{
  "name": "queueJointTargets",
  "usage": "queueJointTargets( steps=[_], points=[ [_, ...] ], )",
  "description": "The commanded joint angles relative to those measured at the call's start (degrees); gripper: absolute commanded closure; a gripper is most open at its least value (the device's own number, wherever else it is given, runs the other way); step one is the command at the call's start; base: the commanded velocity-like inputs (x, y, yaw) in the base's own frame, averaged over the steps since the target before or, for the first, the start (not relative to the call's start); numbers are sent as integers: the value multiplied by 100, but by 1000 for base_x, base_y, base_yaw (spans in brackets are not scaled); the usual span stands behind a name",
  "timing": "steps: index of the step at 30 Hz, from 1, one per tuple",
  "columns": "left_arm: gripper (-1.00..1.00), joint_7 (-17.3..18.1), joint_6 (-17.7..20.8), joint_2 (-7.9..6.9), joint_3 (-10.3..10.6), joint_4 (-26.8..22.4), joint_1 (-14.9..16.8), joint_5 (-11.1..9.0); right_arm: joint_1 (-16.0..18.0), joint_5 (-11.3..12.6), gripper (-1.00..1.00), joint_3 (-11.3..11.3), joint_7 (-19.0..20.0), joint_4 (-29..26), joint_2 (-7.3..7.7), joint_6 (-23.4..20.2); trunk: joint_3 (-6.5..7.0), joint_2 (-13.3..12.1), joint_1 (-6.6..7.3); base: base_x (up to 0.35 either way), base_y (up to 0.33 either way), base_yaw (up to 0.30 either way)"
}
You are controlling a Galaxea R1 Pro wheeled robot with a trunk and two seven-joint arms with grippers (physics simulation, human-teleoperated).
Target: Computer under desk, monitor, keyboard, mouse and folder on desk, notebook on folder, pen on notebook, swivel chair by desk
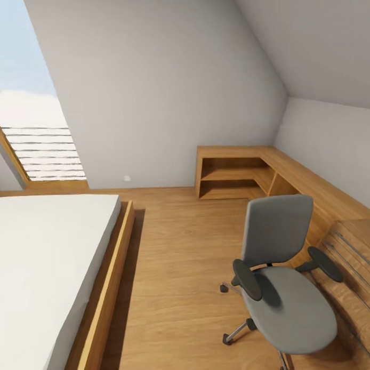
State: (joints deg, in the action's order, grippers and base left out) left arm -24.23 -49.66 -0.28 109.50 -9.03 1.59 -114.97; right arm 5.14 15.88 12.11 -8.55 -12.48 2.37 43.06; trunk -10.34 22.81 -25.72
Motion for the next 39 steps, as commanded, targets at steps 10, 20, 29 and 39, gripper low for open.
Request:
queueJointTargets(
  steps=[10,20,29,39],
  points=[
    [-100,-48,-3,-4,46,-4,7,-6,4,30,-100,52,-24,183,2,18,-11,11,-6,311,0,0],
    [-100,-47,0,11,45,-3,8,16,4,31,-100,67,-16,225,-18,18,-6,11,-6,327,0,27],
    [-100,-42,0,28,45,-4,8,24,4,52,-100,64,-15,228,-23,12,5,11,-6,328,0,202],
    [-100,-38,0,36,53,-6,8,19,4,35,-100,63,-15,229,-18,11,6,11,-6,312,92,52]
  ],
)
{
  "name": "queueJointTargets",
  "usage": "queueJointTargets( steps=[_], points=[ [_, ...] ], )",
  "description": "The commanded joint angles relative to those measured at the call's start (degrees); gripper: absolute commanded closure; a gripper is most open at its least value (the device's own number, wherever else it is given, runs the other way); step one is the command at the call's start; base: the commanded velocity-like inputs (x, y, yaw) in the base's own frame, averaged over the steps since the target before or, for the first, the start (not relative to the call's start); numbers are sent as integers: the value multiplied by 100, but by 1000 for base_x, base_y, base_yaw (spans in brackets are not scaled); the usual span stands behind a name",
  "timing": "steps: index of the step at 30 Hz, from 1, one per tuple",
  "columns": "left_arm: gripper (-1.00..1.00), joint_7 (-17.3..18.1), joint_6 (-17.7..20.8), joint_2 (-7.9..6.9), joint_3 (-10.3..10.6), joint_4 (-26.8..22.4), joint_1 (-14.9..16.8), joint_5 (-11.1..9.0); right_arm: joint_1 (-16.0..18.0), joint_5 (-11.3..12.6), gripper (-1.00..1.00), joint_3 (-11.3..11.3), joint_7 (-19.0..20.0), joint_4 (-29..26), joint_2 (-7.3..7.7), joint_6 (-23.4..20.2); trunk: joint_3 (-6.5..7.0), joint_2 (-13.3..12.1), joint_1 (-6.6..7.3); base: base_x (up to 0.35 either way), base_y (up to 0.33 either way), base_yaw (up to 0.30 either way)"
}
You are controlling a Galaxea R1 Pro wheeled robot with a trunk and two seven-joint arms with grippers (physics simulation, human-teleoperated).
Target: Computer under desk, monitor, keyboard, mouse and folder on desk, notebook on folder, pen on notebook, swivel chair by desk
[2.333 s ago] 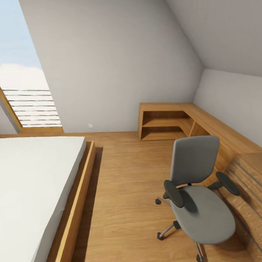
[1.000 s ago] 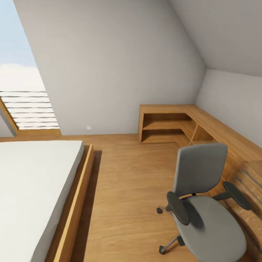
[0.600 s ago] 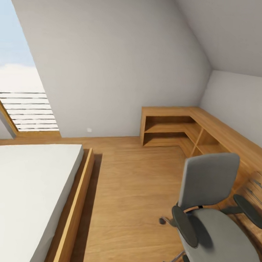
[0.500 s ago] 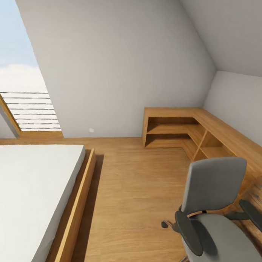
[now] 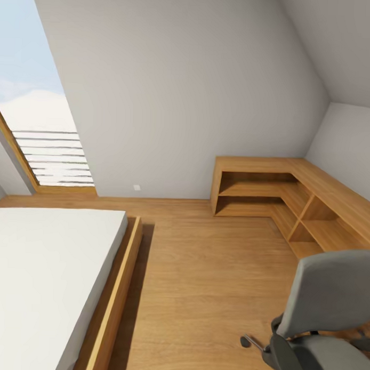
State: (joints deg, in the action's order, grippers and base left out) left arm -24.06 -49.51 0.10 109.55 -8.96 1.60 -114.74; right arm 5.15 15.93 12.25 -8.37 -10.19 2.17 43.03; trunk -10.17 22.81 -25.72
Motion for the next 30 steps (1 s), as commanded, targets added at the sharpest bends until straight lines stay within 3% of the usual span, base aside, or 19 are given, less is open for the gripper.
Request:
queueJointTargets(
  steps=[1,15,30],
  points=[
    [-100,-55,-15,-2,48,-14,7,-4,4,28,-100,50,-33,0,3,14,-11,10,-6,254,176,8],
    [-100,-49,-15,-1,57,-12,7,-5,4,16,-100,50,-33,0,3,13,-11,10,-6,103,38,2],
    [-100,-46,-15,-1,57,-12,7,-5,4,16,-100,50,-33,0,1,13,-11,10,-6,299,0,0]
  ],
)
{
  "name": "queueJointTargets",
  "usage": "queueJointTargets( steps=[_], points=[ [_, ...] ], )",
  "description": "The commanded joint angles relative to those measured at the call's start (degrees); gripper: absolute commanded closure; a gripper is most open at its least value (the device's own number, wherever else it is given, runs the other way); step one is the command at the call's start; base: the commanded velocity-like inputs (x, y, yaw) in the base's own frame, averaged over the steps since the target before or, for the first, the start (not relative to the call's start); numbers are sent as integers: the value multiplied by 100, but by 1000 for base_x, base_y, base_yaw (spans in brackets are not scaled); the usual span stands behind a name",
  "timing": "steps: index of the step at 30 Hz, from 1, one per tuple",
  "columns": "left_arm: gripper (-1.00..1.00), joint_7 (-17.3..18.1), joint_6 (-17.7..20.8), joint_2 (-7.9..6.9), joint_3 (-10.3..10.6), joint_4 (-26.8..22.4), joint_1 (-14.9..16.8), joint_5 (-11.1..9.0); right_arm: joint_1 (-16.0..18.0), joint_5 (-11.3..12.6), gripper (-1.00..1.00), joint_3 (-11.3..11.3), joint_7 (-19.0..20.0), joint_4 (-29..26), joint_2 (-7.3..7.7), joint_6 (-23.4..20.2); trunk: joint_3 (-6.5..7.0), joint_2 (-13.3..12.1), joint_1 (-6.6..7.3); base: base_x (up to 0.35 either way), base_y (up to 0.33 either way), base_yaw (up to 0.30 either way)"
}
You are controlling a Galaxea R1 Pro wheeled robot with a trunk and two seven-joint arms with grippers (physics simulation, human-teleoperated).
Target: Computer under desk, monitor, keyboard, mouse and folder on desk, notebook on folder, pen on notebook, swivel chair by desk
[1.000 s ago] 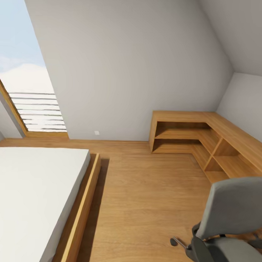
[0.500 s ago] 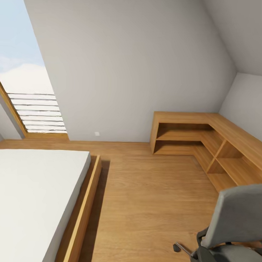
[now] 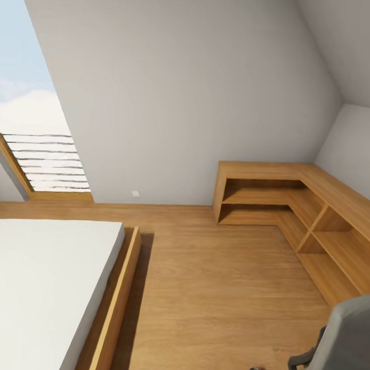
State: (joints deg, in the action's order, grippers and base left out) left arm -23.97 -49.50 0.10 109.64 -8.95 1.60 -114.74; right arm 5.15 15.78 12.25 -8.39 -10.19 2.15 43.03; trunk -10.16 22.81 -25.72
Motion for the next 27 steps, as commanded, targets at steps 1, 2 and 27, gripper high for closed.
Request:
queueJointTargets(
  steps=[1,2,27],
  points=[
    [-100,-55,-16,-1,48,-13,7,-5,4,31,-100,49,-31,0,3,13,-11,11,-6,321,0,0],
    [-100,-55,-16,-1,48,-14,7,-5,4,31,-100,49,-31,0,3,13,-11,11,-6,321,0,0],
    [-100,-55,-11,-1,53,-14,7,-5,4,22,-100,49,-30,0,-3,13,-11,11,-6,322,0,0]
  ],
)
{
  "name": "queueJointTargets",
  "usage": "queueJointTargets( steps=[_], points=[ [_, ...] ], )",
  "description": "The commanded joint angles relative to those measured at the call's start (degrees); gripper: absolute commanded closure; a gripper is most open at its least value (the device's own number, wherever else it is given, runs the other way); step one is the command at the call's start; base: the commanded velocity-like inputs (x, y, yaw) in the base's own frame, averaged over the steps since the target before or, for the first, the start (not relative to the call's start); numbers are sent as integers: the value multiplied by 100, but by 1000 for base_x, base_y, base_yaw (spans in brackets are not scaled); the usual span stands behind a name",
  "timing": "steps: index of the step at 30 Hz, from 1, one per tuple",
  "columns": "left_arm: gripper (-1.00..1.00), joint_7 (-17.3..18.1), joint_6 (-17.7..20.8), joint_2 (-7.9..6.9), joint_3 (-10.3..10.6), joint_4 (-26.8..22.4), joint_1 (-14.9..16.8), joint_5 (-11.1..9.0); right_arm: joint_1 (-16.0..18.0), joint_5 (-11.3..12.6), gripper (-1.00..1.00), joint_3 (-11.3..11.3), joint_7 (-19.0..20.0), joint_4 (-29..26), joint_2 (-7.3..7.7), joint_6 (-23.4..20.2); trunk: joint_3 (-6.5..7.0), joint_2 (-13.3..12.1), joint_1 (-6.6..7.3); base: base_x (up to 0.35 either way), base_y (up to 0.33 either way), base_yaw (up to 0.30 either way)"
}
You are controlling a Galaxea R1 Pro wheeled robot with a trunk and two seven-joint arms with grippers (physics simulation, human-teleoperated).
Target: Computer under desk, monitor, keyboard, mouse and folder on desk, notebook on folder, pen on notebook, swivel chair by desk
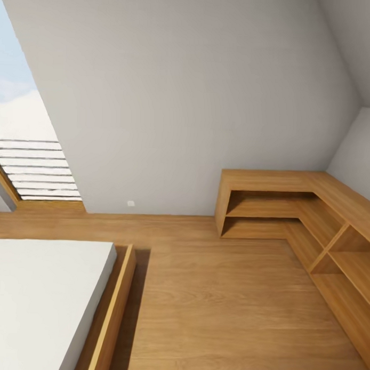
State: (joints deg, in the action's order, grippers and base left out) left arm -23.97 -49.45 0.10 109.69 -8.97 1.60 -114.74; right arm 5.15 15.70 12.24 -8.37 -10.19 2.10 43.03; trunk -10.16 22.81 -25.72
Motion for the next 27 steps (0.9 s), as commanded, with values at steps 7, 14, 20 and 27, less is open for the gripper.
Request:
queueJointTargets(
  steps=[7,14,20,27],
  points=[
    [-100,-55,-16,-1,52,-9,7,-5,4,29,-100,57,-26,0,2,13,-11,11,-6,322,0,0],
    [-100,-55,-13,-1,52,-11,7,-5,4,29,-100,58,-25,2,1,13,-11,11,-6,322,0,0],
    [-100,-55,-12,-1,52,-13,7,-5,4,22,-100,65,-24,6,1,13,-11,11,-6,322,0,0],
    [-100,-55,-12,-1,52,-12,7,-5,4,21,-100,67,-24,8,1,13,-11,11,-6,322,0,0]
  ],
)
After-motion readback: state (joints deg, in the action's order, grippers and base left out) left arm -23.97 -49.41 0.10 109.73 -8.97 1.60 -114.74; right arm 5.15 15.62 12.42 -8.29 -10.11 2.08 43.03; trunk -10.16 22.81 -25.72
